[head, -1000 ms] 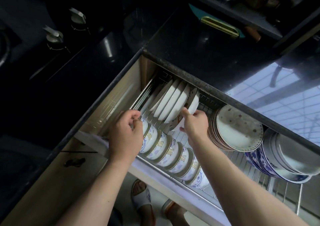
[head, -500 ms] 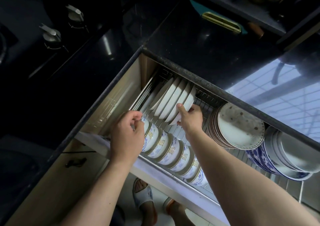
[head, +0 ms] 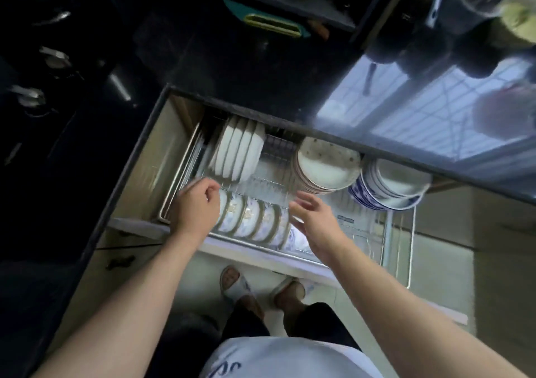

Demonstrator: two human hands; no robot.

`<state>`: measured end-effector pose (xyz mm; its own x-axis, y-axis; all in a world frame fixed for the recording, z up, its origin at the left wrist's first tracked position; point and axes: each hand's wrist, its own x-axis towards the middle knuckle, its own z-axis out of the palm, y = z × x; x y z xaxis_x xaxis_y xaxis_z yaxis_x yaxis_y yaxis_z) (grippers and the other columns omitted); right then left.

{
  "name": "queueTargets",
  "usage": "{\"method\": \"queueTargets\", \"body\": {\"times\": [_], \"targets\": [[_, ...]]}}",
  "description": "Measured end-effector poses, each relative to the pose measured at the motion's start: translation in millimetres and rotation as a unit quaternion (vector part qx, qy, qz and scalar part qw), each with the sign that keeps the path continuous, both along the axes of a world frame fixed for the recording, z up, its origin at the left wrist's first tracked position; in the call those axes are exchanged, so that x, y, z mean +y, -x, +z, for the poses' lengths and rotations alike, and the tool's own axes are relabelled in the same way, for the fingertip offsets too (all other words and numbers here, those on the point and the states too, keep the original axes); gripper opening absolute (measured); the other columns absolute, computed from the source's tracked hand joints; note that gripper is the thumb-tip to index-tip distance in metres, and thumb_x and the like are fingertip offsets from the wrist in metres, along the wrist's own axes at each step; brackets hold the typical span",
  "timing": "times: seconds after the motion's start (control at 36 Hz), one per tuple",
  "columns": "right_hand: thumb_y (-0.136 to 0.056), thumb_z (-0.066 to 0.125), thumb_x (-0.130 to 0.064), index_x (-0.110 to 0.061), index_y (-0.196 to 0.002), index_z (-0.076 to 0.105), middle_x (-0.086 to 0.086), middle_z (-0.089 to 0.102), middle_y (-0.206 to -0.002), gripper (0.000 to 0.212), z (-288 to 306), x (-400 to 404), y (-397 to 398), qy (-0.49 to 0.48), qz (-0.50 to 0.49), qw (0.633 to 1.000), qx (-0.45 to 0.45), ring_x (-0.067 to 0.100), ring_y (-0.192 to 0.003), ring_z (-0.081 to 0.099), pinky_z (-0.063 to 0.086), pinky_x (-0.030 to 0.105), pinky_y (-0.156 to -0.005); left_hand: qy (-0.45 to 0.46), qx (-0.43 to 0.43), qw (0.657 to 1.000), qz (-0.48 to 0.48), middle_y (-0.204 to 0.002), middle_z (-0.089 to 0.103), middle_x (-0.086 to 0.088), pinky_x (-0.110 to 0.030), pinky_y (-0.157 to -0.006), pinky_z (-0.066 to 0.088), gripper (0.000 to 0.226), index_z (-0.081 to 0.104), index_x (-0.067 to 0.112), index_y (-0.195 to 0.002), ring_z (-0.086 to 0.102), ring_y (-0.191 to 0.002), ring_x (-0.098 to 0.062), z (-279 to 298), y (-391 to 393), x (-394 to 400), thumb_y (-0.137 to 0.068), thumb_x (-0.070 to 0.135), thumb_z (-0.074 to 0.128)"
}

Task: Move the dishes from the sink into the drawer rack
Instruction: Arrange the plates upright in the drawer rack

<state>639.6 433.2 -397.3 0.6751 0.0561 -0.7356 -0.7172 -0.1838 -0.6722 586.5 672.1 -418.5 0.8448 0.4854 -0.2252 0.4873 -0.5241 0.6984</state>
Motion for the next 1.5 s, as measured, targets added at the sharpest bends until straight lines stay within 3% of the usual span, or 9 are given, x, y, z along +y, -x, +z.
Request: {"method": "queueTargets", "body": {"times": [0.22,0.39,0.47,0.61,0.75,0.89,1.03,1.14,1.5], "targets": [[-0.098,0.058,0.004,0.007,-0.124,0.059,0.018,0.062,-0.099,0.026,102.7,-141.1,24.5,0.034,-0.159,0.987,-0.021,0.022,-0.080,0.062,0.056,0.029,-0.074,0.068,0.002,0.988,-0.138,-0.094,0.072,0.008,-0.027,-0.075,0.052,0.025,0.075,0.023,-0.101,0.065,-0.086,-0.012,103.9,-15.3,-122.9,-0.100,0.012,0.052],[-0.097,0.058,0.004,-0.009,-0.096,0.065,0.014,0.067,-0.094,0.016,158.7,-251.9,54.1,0.076,-0.177,0.976,-0.105,0.018,-0.071,0.063,0.055,0.028,-0.066,0.070,-0.023,0.957,-0.279,-0.087,0.076,0.003,-0.034,-0.083,0.054,0.025,0.075,0.026,-0.087,0.069,-0.088,-0.019,176.9,-28.2,-258.6,-0.091,0.013,0.053],[-0.097,0.061,-0.004,-0.015,-0.100,0.067,0.011,0.071,-0.093,0.012,173.1,-305.1,87.6,0.125,-0.112,0.977,-0.132,0.020,-0.077,0.066,0.057,0.034,-0.075,0.066,-0.060,0.940,-0.330,-0.085,0.075,0.010,-0.037,-0.082,0.055,0.023,0.072,0.029,-0.083,0.068,-0.083,-0.017,203.6,-27.2,-330.5,-0.089,0.015,0.054],[-0.101,0.059,-0.009,-0.007,-0.118,0.066,0.007,0.063,-0.092,0.019,203.5,-456.6,171.1,0.218,-0.072,0.967,-0.114,0.006,-0.066,0.052,0.040,0.008,-0.052,0.102,-0.097,0.903,-0.406,-0.075,0.073,0.010,-0.035,-0.078,0.058,0.029,0.071,0.030,-0.079,0.072,-0.077,-0.014,240.6,4.0,-503.7,-0.091,0.009,0.055],[-0.095,0.059,-0.012,-0.016,-0.113,0.072,0.005,0.073,-0.107,0.023,236.1,-619.0,271.4,0.321,-0.331,0.882,-0.095,0.024,-0.100,0.067,0.052,0.032,-0.085,0.035,-0.025,0.799,-0.600,-0.098,0.073,0.012,-0.028,-0.078,0.050,0.019,0.071,0.035,-0.098,0.068,-0.093,-0.013,262.4,50.6,-668.2,-0.097,0.025,0.054],[-0.099,0.057,-0.016,-0.022,-0.111,0.069,0.001,0.073,-0.104,0.019,258.9,-717.4,342.5,0.352,-0.407,0.837,-0.097,0.021,-0.101,0.067,0.053,0.037,-0.094,-0.019,0.032,0.710,-0.703,-0.107,0.071,0.012,-0.024,-0.074,0.047,0.011,0.064,0.039,-0.102,0.067,-0.095,-0.009,269.0,77.2,-761.7,-0.100,0.033,0.055],[-0.094,0.058,-0.016,-0.034,-0.092,0.066,-0.002,0.073,-0.099,0.020,244.0,-778.1,382.6,0.358,-0.437,0.820,-0.093,0.023,-0.098,0.070,0.056,0.045,-0.094,-0.047,0.010,0.688,-0.724,-0.103,0.069,0.013,-0.022,-0.078,0.042,0.014,0.067,0.035,-0.105,0.063,-0.096,-0.010,260.3,94.1,-837.0,-0.099,0.029,0.055],[-0.094,0.057,-0.015,-0.034,-0.092,0.066,-0.003,0.072,-0.098,0.020,230.2,-798.6,389.6,0.332,-0.435,0.832,-0.085,0.019,-0.097,0.069,0.056,0.038,-0.092,-0.042,0.026,0.667,-0.744,-0.095,0.072,0.011,-0.018,-0.064,0.045,0.013,0.066,0.036,-0.097,0.068,-0.085,-0.008,246.5,101.3,-886.7,-0.096,0.027,0.057],[-0.097,0.060,-0.018,-0.032,-0.103,0.067,-0.004,0.069,-0.107,0.017,241.9,-961.4,383.1,0.346,-0.453,0.818,-0.079,0.013,-0.092,0.064,0.054,0.034,-0.090,-0.020,0.019,0.610,-0.792,-0.098,0.072,0.006,-0.030,-0.080,0.053,0.014,0.069,0.030,-0.101,0.069,-0.091,-0.019,231.8,88.5,-1096.4,-0.098,0.025,0.057]]}}
